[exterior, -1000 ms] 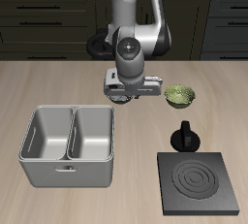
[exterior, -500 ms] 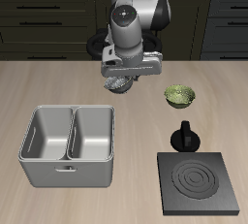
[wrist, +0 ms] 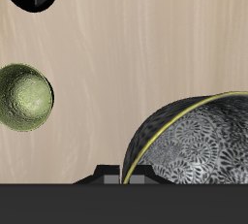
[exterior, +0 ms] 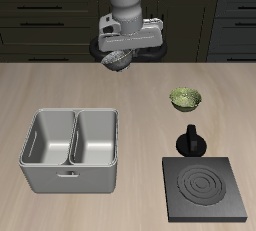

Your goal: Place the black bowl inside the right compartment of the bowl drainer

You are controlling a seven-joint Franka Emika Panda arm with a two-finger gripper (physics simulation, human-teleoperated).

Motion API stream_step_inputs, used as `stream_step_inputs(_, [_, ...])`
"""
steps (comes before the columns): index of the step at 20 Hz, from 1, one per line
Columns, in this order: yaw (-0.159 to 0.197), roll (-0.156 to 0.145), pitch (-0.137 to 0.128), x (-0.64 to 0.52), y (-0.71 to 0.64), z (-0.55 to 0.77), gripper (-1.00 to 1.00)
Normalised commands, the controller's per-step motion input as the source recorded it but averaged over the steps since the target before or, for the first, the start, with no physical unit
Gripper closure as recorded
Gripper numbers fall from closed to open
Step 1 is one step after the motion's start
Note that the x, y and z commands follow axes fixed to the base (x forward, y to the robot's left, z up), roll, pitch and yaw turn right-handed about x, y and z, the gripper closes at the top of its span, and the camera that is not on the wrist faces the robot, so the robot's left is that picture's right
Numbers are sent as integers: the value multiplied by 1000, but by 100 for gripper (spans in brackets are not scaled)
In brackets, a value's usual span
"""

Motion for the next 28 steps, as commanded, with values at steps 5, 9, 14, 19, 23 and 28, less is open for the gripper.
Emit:
stream_step_inputs(5, [-14,-36,-66,-78,-96,398,100])
stream_step_inputs(9, [-17,-16,-31,-52,-22,227,100])
stream_step_inputs(14, [-9,-12,-52,-64,-38,230,100])
stream_step_inputs(19, [0,-19,-7,137,-131,96,100])
stream_step_inputs(23, [-3,-30,-25,196,-208,169,100])
stream_step_inputs(28, [-13,-17,-14,236,-210,190,100])
